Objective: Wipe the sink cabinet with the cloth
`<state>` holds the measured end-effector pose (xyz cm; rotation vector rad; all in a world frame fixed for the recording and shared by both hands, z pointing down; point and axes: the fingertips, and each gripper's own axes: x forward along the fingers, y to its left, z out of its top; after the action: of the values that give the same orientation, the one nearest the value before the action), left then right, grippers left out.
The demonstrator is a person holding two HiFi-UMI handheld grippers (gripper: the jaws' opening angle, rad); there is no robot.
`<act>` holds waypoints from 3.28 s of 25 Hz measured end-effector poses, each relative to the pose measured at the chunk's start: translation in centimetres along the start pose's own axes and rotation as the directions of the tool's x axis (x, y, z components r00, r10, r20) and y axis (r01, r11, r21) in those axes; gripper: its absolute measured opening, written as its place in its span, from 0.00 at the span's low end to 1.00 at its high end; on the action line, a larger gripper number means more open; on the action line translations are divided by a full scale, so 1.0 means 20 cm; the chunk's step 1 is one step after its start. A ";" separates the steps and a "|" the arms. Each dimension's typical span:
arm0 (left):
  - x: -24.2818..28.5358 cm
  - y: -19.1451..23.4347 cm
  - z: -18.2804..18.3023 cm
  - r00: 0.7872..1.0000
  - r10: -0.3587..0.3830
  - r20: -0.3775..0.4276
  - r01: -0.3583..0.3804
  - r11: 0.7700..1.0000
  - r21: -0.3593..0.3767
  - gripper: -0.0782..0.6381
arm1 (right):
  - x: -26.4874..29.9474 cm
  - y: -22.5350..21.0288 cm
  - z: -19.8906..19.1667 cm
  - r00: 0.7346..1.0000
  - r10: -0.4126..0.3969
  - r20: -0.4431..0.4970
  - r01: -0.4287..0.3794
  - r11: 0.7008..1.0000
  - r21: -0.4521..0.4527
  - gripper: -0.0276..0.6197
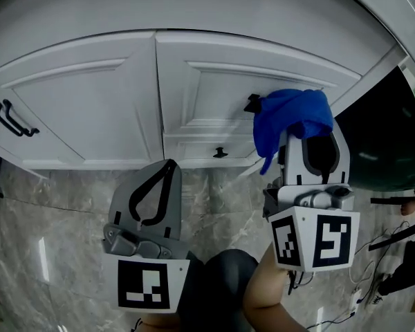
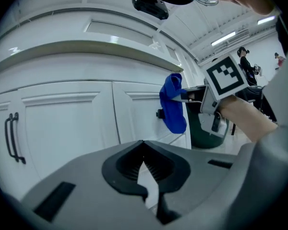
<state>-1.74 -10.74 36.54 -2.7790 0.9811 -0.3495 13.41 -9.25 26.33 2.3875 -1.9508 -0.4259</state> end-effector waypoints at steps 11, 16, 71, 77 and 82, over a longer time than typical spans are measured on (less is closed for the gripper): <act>-0.16 0.17 -0.06 0.991 0.135 -0.012 -0.135 0.970 -0.204 0.11 | 0.04 0.72 -0.21 0.929 0.355 -0.102 -0.347 0.934 0.084 0.22; -0.16 0.18 -0.07 0.992 0.126 -0.010 -0.126 0.976 -0.178 0.11 | 0.09 0.76 -0.38 0.933 0.330 -0.144 -0.326 0.944 0.053 0.22; -0.04 0.04 -0.09 1.000 0.005 -0.007 -0.006 0.977 -0.212 0.11 | 0.12 0.36 -0.48 0.988 0.113 -0.102 -0.112 0.994 0.015 0.22; -0.03 0.03 -0.09 1.000 -0.003 -0.007 0.001 0.976 -0.217 0.11 | 0.11 0.33 -0.49 0.990 0.092 -0.103 -0.092 0.996 0.008 0.22; -0.02 0.03 -0.10 1.000 -0.006 -0.011 0.004 0.976 -0.217 0.11 | 0.11 0.29 -0.49 0.992 0.070 -0.106 -0.069 0.998 0.005 0.22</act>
<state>-2.94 -11.01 38.19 -2.9775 1.0751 -0.2740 10.46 -14.01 36.52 2.2839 -1.9815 -0.2881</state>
